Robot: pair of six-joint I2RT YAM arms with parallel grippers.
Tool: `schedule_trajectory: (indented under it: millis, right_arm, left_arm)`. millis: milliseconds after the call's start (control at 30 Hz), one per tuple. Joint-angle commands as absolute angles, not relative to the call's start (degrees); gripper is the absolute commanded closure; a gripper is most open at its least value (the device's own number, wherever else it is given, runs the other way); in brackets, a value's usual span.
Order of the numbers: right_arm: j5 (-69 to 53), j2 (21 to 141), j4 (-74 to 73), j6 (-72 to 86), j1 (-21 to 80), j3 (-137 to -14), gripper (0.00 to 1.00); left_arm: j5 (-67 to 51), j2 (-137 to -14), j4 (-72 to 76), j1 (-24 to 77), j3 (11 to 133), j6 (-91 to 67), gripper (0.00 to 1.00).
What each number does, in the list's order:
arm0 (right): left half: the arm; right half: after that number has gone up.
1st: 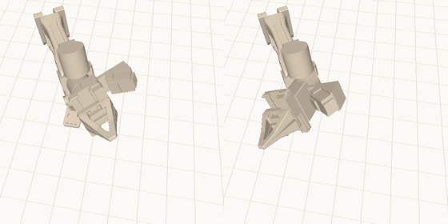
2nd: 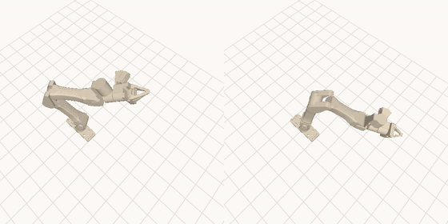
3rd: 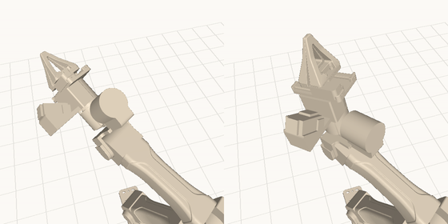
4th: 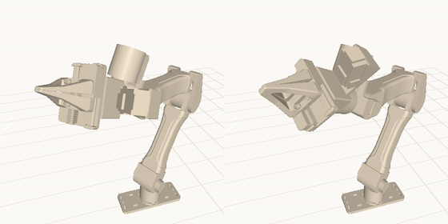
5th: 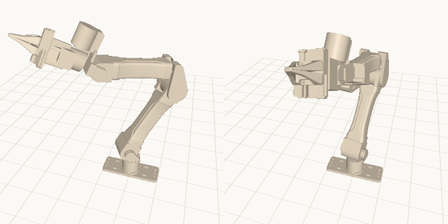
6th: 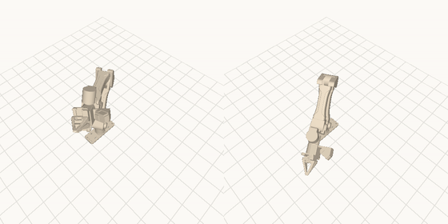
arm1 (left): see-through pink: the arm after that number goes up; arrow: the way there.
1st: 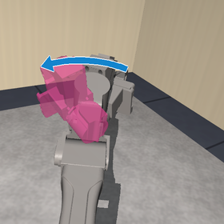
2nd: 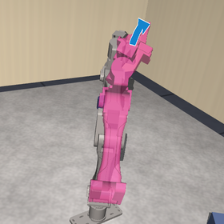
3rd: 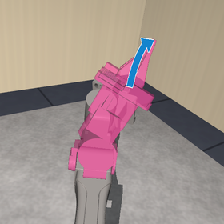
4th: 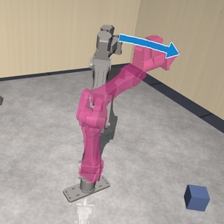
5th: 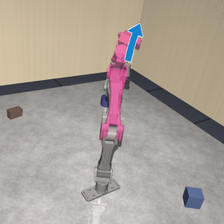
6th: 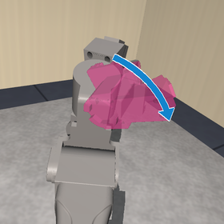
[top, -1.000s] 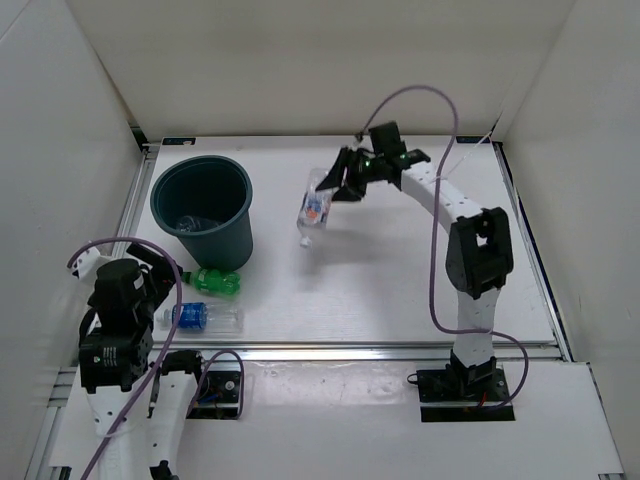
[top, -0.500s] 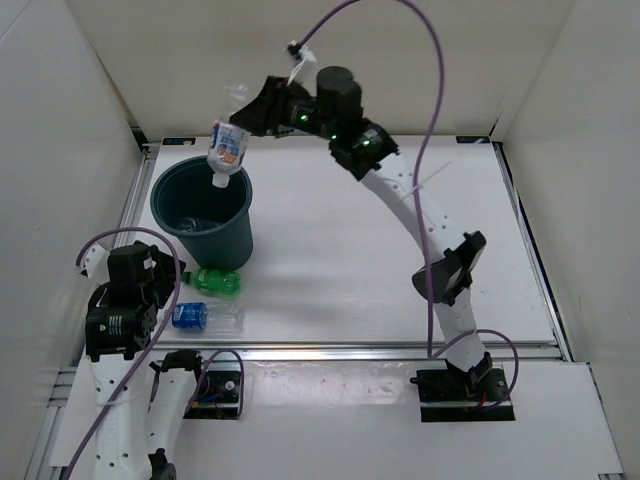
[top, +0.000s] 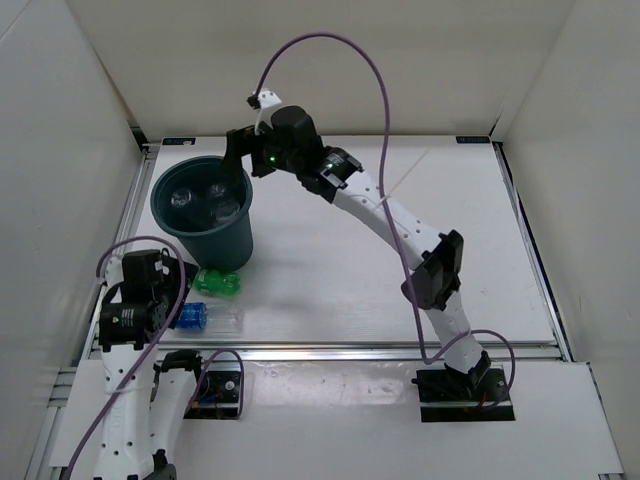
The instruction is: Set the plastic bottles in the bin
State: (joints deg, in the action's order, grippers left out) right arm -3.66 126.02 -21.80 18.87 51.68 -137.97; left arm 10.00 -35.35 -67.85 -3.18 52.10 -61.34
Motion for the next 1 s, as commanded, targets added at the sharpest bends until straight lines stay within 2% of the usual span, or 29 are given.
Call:
schedule_trajectory:
  millis: [0, 167, 333, 833, 967]
  right_arm:
    - [0.00, 114.36, -24.34, 16.52, 49.66, -136.68, 0.00]
    - [0.00, 106.63, -28.12, 16.52, 47.81, -128.33, 0.00]
    - [-0.70, 104.95, -33.83, 15.82, 47.29, -127.10, 0.00]
    - [-0.70, 97.91, -37.44, 14.59, 44.30, -119.01, 0.00]
    - [-0.70, 96.68, -38.06, 14.59, 42.72, -117.69, 0.00]
  left_arm:
    - [4.67, -31.57, -64.70, -2.90, 46.25, -69.25, 0.00]
    - [0.18, -24.71, -56.18, -2.90, 32.71, -81.44, 0.00]
    - [1.05, -20.49, -54.84, -2.90, 25.85, -87.27, 0.00]
    - [3.43, -29.61, -49.57, -2.90, 20.05, -90.08, 0.00]
    - [2.81, -29.62, -49.57, -3.43, 18.46, -90.09, 0.10]
